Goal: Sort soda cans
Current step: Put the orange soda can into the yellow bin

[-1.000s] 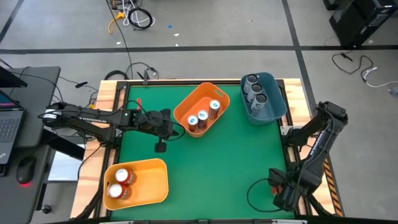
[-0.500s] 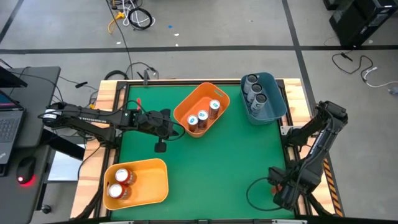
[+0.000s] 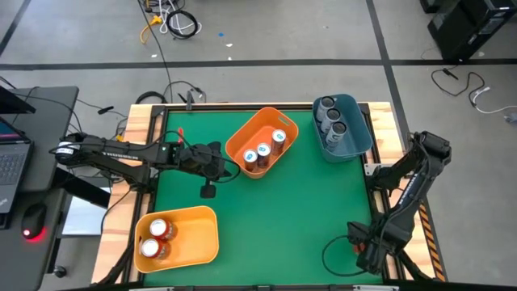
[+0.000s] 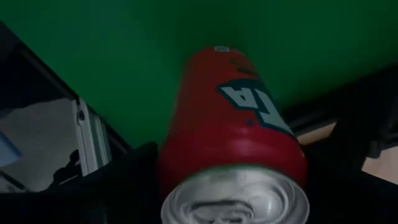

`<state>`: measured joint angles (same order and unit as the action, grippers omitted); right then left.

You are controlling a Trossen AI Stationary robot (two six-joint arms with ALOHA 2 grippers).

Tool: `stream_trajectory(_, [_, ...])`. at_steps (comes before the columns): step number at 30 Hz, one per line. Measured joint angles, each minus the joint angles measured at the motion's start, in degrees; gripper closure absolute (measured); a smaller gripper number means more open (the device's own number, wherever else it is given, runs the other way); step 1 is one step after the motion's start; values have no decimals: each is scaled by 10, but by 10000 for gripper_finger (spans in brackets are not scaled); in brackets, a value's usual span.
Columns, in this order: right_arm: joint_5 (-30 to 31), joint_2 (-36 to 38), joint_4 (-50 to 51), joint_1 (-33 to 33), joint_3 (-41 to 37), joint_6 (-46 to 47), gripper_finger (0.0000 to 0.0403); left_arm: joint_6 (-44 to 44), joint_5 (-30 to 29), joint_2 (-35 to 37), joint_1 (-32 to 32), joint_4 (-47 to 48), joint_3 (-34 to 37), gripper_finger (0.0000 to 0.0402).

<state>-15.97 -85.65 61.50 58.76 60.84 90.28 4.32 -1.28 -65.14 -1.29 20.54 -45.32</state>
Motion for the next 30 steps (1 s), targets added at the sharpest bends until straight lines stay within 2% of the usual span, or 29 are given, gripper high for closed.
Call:
stream_trajectory(6, [-18,1,-11,-1,-15,-5,110,-1,-8,0,0,0,0,400])
stream_trajectory(11, [-35,0,0,-29,-5,-67,110,-6,-25,8,0,30,-16,400])
stream_trajectory(15, [-25,0,21,-92,16,-162,110,-16,-38,17,-14,108,-60,401])
stream_trajectory(20, [32,0,50,-188,58,-312,110,-34,-86,20,-53,219,-133,401])
stream_trajectory(24, [90,0,55,-262,98,-430,110,-92,-109,20,-87,311,-171,401])
stream_trajectory(30, [135,0,31,-353,143,-578,110,-206,-98,19,-154,377,-179,401])
